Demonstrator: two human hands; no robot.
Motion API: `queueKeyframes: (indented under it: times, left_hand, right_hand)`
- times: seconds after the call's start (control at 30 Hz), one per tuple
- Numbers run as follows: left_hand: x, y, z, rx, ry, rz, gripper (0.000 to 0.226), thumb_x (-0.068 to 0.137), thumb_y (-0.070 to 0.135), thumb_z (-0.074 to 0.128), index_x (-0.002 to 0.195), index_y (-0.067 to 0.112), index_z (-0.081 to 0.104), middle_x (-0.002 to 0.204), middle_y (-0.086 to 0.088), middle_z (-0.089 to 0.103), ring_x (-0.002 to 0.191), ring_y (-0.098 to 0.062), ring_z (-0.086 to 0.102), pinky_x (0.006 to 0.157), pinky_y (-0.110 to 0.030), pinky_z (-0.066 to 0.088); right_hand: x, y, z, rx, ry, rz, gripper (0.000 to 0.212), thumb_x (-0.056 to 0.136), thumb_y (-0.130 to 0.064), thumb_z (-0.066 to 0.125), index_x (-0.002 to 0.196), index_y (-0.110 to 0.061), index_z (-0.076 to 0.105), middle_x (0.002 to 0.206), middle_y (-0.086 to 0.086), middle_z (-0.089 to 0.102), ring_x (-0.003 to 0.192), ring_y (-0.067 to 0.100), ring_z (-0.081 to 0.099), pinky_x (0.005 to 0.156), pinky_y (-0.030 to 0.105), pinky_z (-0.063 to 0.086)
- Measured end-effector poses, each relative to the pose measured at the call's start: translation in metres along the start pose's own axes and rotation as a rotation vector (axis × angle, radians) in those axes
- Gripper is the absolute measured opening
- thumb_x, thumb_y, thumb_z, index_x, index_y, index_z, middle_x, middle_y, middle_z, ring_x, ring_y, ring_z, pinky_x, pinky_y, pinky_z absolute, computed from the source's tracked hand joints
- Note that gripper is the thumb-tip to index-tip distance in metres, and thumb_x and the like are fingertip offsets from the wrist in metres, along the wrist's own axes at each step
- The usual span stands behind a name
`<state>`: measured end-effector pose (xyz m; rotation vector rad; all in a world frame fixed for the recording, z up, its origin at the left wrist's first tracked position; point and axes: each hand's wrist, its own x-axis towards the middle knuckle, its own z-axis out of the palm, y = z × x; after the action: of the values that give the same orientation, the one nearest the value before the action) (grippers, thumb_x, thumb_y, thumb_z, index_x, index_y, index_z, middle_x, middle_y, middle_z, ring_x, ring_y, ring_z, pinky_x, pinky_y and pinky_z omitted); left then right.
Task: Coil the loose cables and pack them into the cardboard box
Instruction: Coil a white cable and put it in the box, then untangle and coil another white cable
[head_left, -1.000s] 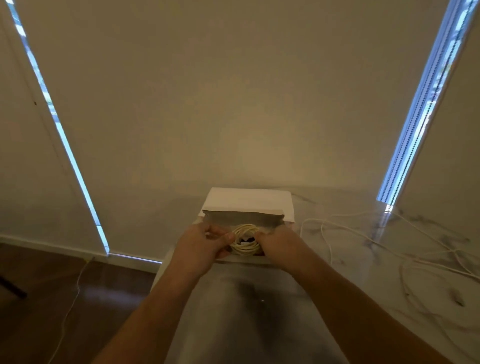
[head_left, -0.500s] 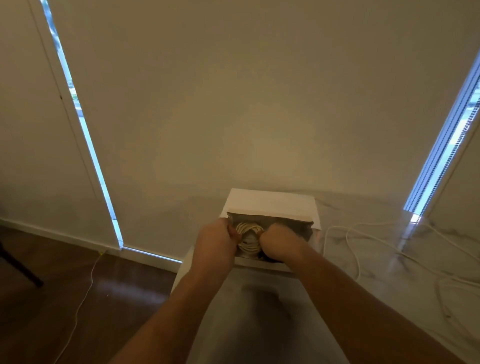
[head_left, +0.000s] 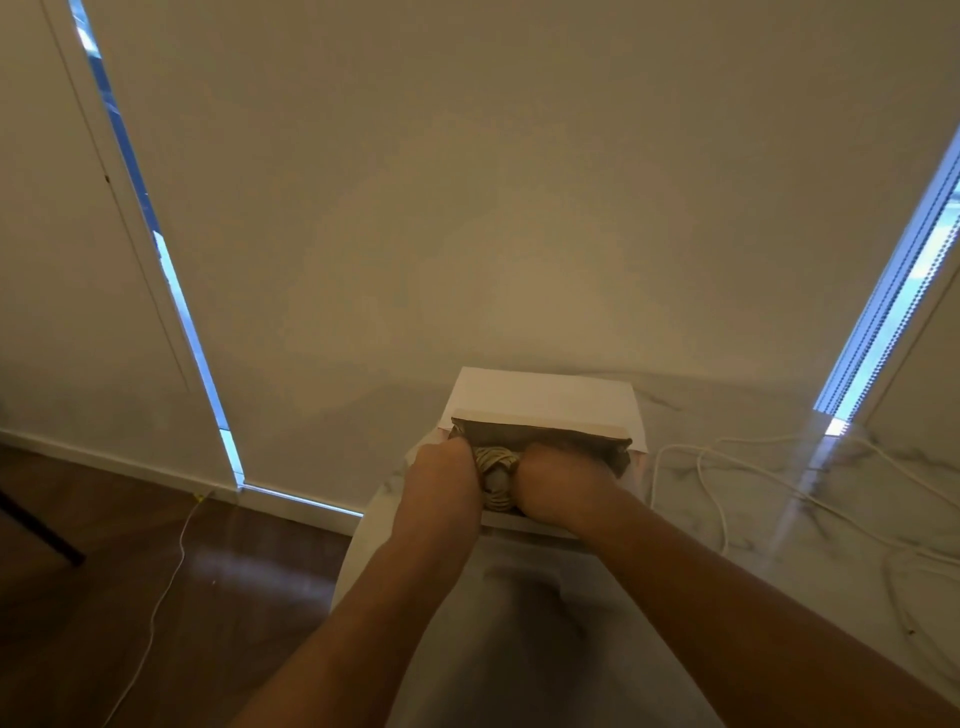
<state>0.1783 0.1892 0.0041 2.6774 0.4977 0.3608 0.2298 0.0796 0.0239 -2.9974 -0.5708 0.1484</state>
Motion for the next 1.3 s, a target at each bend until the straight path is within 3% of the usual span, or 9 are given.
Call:
queueKeyframes:
  times: [0.17,0.37,0.57,0.67,0.8,0.9,1.03,1.13,1.3]
  left_hand:
    - [0.004,0.005,-0.003,0.156,-0.063,-0.002,0.025,0.098,0.007,0.051,0.120,0.004,0.060,0.121,-0.012,0.064,0.110,-0.024,0.062,0.088,-0.027,0.048]
    - [0.008,0.015,-0.004,0.262,-0.161,-0.025,0.025,0.098,0.008,0.054,0.121,0.002,0.061,0.125,-0.014,0.062,0.115,-0.026,0.061,0.085,-0.027,0.045]
    - [0.005,0.013,-0.002,0.250,-0.114,0.049,0.025,0.099,0.010,0.050,0.120,0.004,0.062,0.121,-0.013,0.064,0.111,-0.024,0.063,0.088,-0.028,0.047]
    - [0.004,0.009,-0.002,0.205,-0.080,0.058,0.024,0.098,0.011,0.051,0.117,0.005,0.065,0.117,-0.013,0.066,0.106,-0.025,0.064,0.081,-0.026,0.046]
    - [-0.001,0.004,-0.002,0.097,0.082,0.144,0.015,0.094,0.015,0.057,0.102,0.011,0.069,0.104,-0.010,0.065,0.086,-0.023,0.061,0.069,-0.026,0.040]
    - [-0.011,0.005,-0.006,-0.009,0.180,0.263,0.013,0.094,0.022,0.058,0.095,0.014,0.068,0.094,-0.006,0.063,0.081,-0.018,0.054,0.067,-0.027,0.037]
    - [-0.033,0.014,-0.010,-0.151,0.244,0.396,0.013,0.095,0.029,0.060,0.101,0.024,0.069,0.092,0.004,0.066,0.078,-0.009,0.053,0.063,-0.018,0.034]
    - [-0.057,0.030,-0.012,-0.265,0.202,0.445,0.012,0.096,0.033,0.057,0.101,0.031,0.069,0.089,0.012,0.068,0.079,-0.004,0.059,0.070,-0.020,0.047]
    - [-0.092,0.062,-0.004,-0.372,0.105,0.454,0.012,0.097,0.035,0.056,0.100,0.033,0.068,0.083,0.020,0.063,0.077,0.009,0.055,0.067,-0.005,0.039]
  right_hand:
    - [0.005,0.004,0.003,-0.122,0.015,-0.070,0.024,0.092,-0.030,0.054,0.107,-0.015,0.065,0.103,0.006,0.066,0.092,0.023,0.061,0.082,0.036,0.049]
    - [0.013,0.006,0.005,-0.186,0.062,-0.118,0.024,0.094,-0.033,0.053,0.103,-0.015,0.066,0.090,0.004,0.058,0.080,0.021,0.052,0.073,0.033,0.042]
    - [0.010,0.007,0.008,-0.201,0.146,-0.110,0.023,0.093,-0.034,0.055,0.099,-0.016,0.067,0.083,0.003,0.056,0.075,0.019,0.052,0.069,0.032,0.040]
    - [0.006,0.010,0.009,-0.144,0.197,-0.090,0.024,0.092,-0.036,0.058,0.096,-0.015,0.066,0.078,0.001,0.054,0.074,0.018,0.053,0.069,0.032,0.041]
    - [-0.009,0.017,0.008,-0.085,0.260,-0.123,0.025,0.094,-0.039,0.056,0.081,-0.018,0.061,0.062,-0.004,0.046,0.057,0.011,0.047,0.061,0.029,0.038]
    - [-0.031,0.024,0.003,-0.075,0.287,-0.188,0.024,0.096,-0.041,0.051,0.090,-0.020,0.061,0.063,-0.005,0.045,0.057,0.011,0.047,0.061,0.029,0.038]
    - [-0.072,0.044,-0.003,0.047,0.421,-0.261,0.029,0.100,-0.046,0.040,0.083,-0.024,0.048,0.074,-0.006,0.047,0.065,0.012,0.045,0.063,0.027,0.032]
    - [-0.101,0.064,-0.005,0.162,0.441,-0.235,0.031,0.100,-0.048,0.037,0.083,-0.027,0.051,0.073,-0.007,0.051,0.063,0.009,0.046,0.060,0.024,0.033]
    - [-0.129,0.108,-0.005,0.276,0.434,-0.087,0.030,0.099,-0.050,0.040,0.082,-0.029,0.053,0.065,-0.008,0.052,0.060,0.004,0.050,0.058,0.017,0.034]
